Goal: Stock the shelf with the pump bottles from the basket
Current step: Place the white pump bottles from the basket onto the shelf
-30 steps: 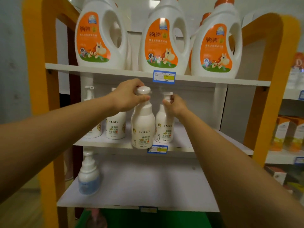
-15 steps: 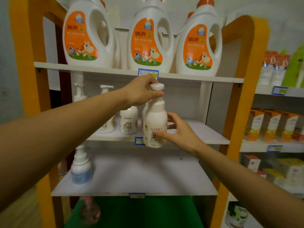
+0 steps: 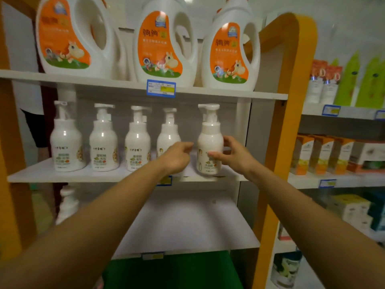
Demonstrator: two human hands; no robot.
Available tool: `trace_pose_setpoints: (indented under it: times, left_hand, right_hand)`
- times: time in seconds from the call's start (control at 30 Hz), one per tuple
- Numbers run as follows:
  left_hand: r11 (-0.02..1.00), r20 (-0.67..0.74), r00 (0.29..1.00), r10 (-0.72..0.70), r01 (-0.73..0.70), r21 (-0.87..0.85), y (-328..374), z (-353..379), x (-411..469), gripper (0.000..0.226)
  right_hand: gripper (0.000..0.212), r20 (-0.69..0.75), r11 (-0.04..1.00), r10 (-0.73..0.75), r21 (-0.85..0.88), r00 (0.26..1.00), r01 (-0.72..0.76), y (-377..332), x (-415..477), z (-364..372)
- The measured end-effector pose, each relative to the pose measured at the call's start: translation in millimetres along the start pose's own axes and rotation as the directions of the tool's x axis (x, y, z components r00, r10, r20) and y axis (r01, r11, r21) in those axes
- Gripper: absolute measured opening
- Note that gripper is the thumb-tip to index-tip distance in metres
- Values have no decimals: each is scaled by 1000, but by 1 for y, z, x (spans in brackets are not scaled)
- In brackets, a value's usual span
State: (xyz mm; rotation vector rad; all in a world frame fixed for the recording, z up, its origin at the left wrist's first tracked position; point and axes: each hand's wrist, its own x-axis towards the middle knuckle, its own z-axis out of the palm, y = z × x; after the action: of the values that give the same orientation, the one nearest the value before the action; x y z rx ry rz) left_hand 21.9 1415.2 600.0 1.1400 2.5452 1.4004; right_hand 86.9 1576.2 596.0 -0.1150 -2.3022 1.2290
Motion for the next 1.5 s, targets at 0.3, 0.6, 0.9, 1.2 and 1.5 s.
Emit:
trace_pose_setpoints:
  times: [0.3, 0.6, 0.9, 1.2, 1.5]
  left_hand:
    - [997, -6, 1000, -5, 4, -80, -25, 32, 24, 41]
    - [999, -69, 997, -42, 43, 25, -23, 44, 37, 43]
    - [972, -426, 904, 27, -123, -199, -26, 42, -20, 30]
    - [994, -284, 959, -23, -9, -111, -121, 36, -138, 27]
    - [955, -103, 952, -288, 278, -102, -265, 88, -253, 36]
  right_hand:
    - [64, -35, 1000, 23, 11, 999, -23, 27, 26, 23]
    - [60, -66, 989, 41, -137, 997, -50, 37, 46, 40]
    - [66, -129, 945, -153, -311, 980, 106, 43, -27, 67]
    - [54, 39, 969, -32, -244, 999, 41, 69, -148, 125]
    - [46, 243, 964, 175, -240, 954, -116, 178, -256, 226]
